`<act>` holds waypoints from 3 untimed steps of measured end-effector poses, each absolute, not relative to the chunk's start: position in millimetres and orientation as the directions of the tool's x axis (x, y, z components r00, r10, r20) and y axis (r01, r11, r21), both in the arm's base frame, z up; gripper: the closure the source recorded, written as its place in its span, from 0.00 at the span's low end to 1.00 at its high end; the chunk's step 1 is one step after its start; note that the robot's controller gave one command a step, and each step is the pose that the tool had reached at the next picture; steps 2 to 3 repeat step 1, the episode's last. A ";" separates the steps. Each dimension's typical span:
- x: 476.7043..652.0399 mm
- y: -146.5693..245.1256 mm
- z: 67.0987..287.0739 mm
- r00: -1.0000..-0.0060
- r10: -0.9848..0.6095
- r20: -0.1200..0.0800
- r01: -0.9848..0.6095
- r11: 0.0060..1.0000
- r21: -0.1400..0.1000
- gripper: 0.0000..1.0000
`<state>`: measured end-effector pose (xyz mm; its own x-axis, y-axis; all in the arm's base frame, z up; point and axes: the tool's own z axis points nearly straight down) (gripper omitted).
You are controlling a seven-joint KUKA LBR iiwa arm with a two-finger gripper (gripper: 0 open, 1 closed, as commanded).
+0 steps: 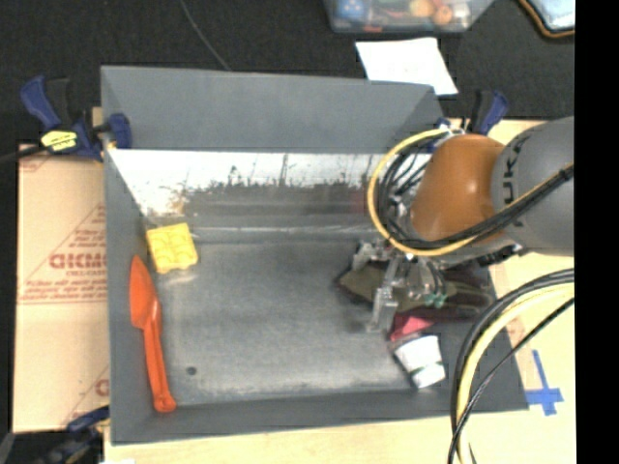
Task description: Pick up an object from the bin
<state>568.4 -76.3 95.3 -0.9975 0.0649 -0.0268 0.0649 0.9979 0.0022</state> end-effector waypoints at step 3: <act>571.0 -76.6 99.1 -0.997 0.064 -0.035 0.064 0.998 0.001 1.00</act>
Offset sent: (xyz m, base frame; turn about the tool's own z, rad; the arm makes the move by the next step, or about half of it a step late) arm 0.0000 0.0000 0.0000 0.0000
